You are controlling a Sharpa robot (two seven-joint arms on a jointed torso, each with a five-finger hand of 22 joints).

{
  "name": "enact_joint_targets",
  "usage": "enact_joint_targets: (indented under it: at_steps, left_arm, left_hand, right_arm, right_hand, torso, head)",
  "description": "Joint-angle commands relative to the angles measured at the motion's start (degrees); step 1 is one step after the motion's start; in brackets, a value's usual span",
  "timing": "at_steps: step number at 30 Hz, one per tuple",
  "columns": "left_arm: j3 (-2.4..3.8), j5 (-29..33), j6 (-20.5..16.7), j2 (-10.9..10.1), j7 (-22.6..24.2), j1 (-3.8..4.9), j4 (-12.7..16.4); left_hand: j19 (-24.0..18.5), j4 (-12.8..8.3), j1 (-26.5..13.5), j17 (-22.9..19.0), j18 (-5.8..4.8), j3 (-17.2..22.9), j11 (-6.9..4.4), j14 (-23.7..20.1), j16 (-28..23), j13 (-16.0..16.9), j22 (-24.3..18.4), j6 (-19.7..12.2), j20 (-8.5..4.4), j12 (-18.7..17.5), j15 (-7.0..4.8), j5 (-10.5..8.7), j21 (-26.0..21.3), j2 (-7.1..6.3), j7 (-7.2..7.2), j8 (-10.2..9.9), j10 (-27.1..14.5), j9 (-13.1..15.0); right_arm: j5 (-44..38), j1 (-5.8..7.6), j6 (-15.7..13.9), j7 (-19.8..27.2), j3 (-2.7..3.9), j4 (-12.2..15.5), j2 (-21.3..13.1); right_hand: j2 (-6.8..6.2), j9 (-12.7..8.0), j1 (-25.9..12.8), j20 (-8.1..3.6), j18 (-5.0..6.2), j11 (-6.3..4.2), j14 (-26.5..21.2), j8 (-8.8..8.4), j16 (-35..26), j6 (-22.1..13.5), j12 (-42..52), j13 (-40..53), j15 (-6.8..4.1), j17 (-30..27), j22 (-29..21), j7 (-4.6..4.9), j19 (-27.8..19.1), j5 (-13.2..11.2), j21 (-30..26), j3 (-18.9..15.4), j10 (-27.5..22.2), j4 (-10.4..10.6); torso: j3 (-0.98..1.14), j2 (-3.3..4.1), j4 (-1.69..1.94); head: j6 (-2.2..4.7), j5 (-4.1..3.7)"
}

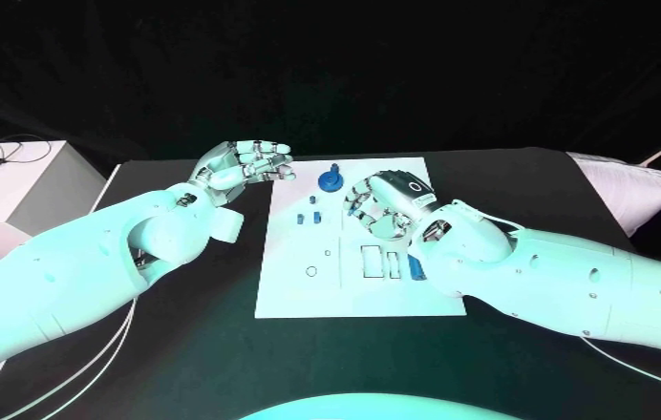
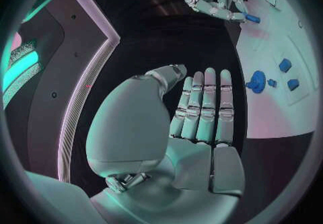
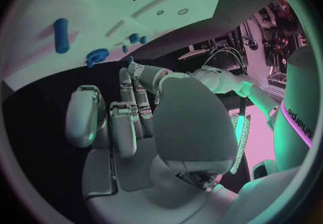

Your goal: Assemble the parts on the task board

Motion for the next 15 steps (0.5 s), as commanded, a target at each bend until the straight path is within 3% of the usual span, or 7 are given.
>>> enact_joint_targets:
  at_steps: [1, 7, 15]
  left_arm:
    - [0.05, 0.7, -0.2, 0.2, 0.7, -0.06, 0.2]
    - [0.04, 0.7, -0.4, 0.4, 0.8, -0.07, 0.1]
    - [0.04, 0.8, -0.5, 0.4, 0.8, -0.06, 0.1]
  left_hand:
    - [0.3, -0.4, 0.6, 0.1, 0.21, 0.1, 0.30, 0.4, -0.3, -0.1, -0.1, 0.1, 0.03, -0.3, -0.10, 0.14, -0.2, 0.09, 0.50, -0.1, 0.1, -0.1]
    - [0.4, -0.4, 0.5, 0.1, 0.20, 0.1, 0.31, 0.4, -0.3, -0.1, -0.1, 0.1, 0.03, -0.3, -0.09, 0.14, -0.2, 0.09, 0.50, -0.1, 0.1, -0.1]
    - [0.4, -0.3, 0.5, 0.1, 0.20, 0.1, 0.32, 0.4, -0.4, -0.1, -0.1, 0.1, 0.04, -0.3, -0.08, 0.15, -0.3, 0.11, 0.51, -0.1, 0.1, -0.1]
  right_arm:
    - [0.6, -0.99, -1.4, 2.1, -0.07, -1.0, 0.9]
    - [0.7, -2.70, -0.6, 2.4, -0.41, -2.4, 3.4]
    - [-0.5, -3.78, 2.1, 1.7, -1.10, -4.4, 5.4]
  right_hand:
    - [0.29, 0.1, -0.5, -0.26, -0.07, -2.30, 5.0, 0.27, 0.1, 0.1, 0.3, 0.1, -0.35, 10.2, 0.2, 0.02, 0.8, 0.4, 0.1, 0.0, 2.6, -0.2]
    - [0.30, 0.1, -0.5, -0.27, -0.05, -2.27, 4.9, 0.23, 0.1, 0.1, 0.2, 0.1, -0.33, 10.2, 0.1, 0.07, 0.8, 0.5, 0.0, 0.1, 2.6, -0.3]
    - [0.31, 0.1, -0.6, -0.27, 0.00, -2.24, 4.9, 0.20, 0.0, 0.0, 0.2, 0.1, -0.32, 10.1, 0.0, 0.10, 0.7, 0.6, -0.3, 0.1, 2.5, -0.3]
  torso:
    - [-0.11, 0.14, 0.17]
    - [0.04, 0.14, 0.07]
    - [0.00, 0.16, 0.11]
  head:
    - [-0.23, 0.87]
    - [-0.83, 2.09]
    - [-1.64, 3.00]
